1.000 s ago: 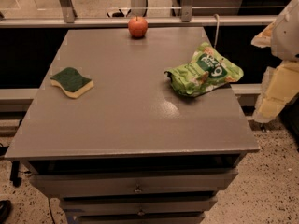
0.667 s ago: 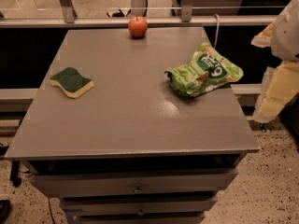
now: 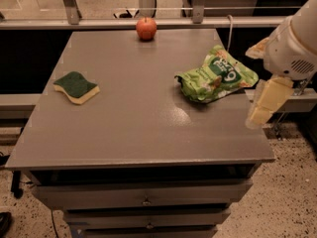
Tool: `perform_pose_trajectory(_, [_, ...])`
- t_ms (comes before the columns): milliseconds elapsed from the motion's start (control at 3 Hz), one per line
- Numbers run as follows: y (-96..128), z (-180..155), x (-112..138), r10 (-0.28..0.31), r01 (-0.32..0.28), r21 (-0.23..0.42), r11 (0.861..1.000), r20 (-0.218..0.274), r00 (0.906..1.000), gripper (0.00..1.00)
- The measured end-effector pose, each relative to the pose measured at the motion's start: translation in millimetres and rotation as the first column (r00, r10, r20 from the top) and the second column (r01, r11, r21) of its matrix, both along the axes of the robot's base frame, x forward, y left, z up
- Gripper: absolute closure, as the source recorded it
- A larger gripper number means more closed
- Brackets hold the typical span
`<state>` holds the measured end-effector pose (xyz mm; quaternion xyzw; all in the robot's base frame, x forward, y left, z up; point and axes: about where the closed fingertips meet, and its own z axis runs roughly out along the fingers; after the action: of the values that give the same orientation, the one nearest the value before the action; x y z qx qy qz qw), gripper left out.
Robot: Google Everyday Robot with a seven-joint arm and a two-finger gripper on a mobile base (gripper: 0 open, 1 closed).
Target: Pick green rice chip bag
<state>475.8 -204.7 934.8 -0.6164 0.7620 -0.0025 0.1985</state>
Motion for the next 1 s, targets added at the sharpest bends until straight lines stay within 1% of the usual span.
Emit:
perform_pose_trajectory(333, [15.0,-28.4,37.3,0.063,-0.066,0.056,0.996,0.046,0.9969,0.0])
perform_pose_trajectory(667, [26.6,-54.3,67.9,0.103,-0.111,0.109,0.988,0.079,0.9916,0.0])
perform_pose_trajectory(1000, [41.5,-73.3,89.5,0.132,-0.146,0.15,0.978,0.101,0.9861,0.0])
